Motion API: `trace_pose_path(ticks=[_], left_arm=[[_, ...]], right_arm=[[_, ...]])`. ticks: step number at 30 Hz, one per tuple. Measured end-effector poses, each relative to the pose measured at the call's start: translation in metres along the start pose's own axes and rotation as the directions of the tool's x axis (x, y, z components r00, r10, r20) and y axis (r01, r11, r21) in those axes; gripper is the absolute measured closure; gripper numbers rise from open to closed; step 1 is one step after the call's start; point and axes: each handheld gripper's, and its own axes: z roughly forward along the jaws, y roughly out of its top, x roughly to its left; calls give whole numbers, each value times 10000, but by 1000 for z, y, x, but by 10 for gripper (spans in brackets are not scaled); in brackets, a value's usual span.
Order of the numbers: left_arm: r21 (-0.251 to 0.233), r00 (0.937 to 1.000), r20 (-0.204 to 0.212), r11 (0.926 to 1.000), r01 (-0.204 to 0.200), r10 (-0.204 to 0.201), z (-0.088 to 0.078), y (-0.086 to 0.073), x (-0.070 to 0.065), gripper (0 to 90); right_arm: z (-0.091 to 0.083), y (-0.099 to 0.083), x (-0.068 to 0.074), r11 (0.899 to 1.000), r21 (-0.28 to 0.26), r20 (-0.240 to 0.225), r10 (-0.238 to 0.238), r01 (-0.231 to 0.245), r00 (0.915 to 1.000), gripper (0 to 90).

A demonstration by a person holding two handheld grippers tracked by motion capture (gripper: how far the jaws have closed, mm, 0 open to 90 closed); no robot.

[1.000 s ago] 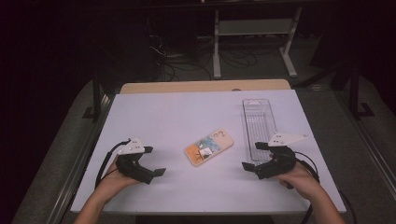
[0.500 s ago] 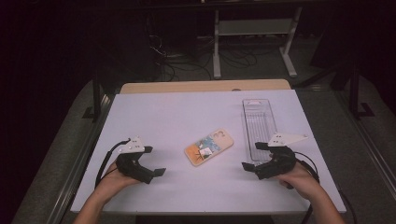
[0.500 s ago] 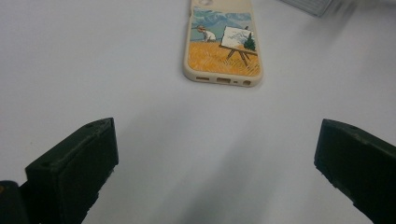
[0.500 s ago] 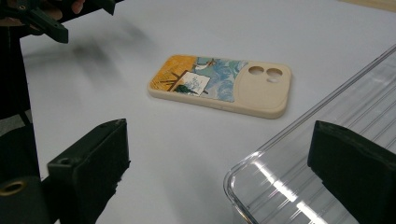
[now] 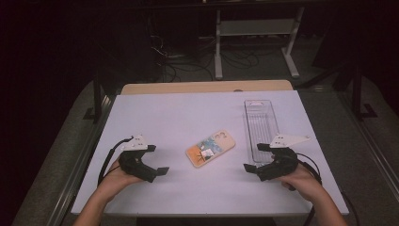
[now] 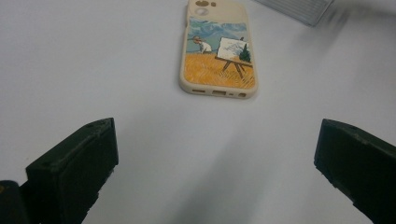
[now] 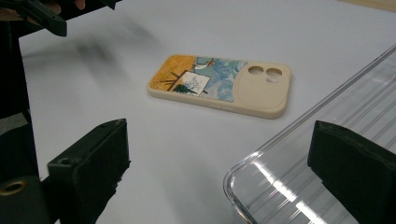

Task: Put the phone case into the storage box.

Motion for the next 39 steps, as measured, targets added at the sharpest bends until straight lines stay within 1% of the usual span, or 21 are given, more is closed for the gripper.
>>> trace_pose_path(ticks=[6, 8, 9, 11, 13, 14, 16, 18, 19, 23, 24, 25, 31, 32, 33, 34, 35, 39], left_arm=[[-48, 10000, 29, 10000, -34, 34, 1, 7, -1, 0], [-104, 9999, 106, 9999, -57, 58, 3, 10, -1, 0], [-99, 9999, 116, 10000, 6, -5, 3, 12, -2, 0], [-59, 9998, 134, 9999, -132, 133, 5, 14, -1, 0], [-98, 9998, 143, 9999, -108, 110, 7, 17, -2, 0], [-67, 9997, 128, 9998, -190, 191, 7, 18, -1, 0], [-115, 9998, 128, 9998, -167, 168, 8, 21, -1, 0], [-78, 9996, 129, 9997, -248, 249, 10, 24, -1, 0], [-118, 9997, 133, 9997, -211, 213, 11, 26, -1, 0], [-137, 9995, 145, 9995, -273, 275, 14, 31, -1, 0], [-189, 9997, 160, 9996, -188, 191, 15, 33, -1, 0], [-148, 9995, 152, 9995, -264, 266, 15, 34, 0, 0], [-311, 9995, 182, 9992, -238, 244, 18, 43, 0, 0], [-308, 9994, 164, 9991, -288, 293, 18, 44, 0, 0], [-319, 9996, 176, 9992, -224, 230, 19, 46, 0, 0], [-376, 9994, 189, 9989, -266, 274, 20, 47, 0, 0], [-368, 9996, 193, 9991, -215, 222, 20, 48, 0, 0], [-376, 9993, 233, 9989, -279, 288, 24, 53, -1, 0]], right_arm=[[0, 0, 0, 10000, -1, -1, 11, -11, 10000, 49], [0, 0, 0, 10000, 2, 5, 5, -5, 10000, 49], [0, 0, 0, 10000, 4, 9, 7, -7, 10000, 49], [0, 0, 0, 10000, 3, 16, 2, -2, 10000, 49], [0, 0, 0, 10000, 2, 10, 9, -9, 10000, 49], [0, 0, 0, 10000, -7, 14, 4, -4, 10000, 49], [0, 0, 0, 10000, -3, 15, 4, -4, 10000, 49], [0, 0, 0, 10000, -10, 16, 6, -6, 10000, 49], [0, 0, 0, 10000, -10, 22, 7, -7, 10000, 49], [0, 0, 0, 10000, -17, 27, 26, -26, 10000, 49], [0, 0, 0, 10000, -19, 32, 27, -27, 10000, 49], [0, 0, 0, 10000, -19, 35, 30, -30, 10000, 49], [0, 0, 0, 10000, -9, 54, 63, -63, 10000, 49], [0, 0, 0, 10000, -11, 51, 70, -70, 10000, 49], [0, 0, 0, 10000, -13, 48, 66, -66, 10000, 49], [0, 0, 0, 10000, -10, 51, 65, -65, 10000, 49], [0, 0, 0, 10000, -11, 45, 68, -68, 10000, 49], [0, 0, 0, 10000, -14, 24, 71, -71, 10000, 49]])
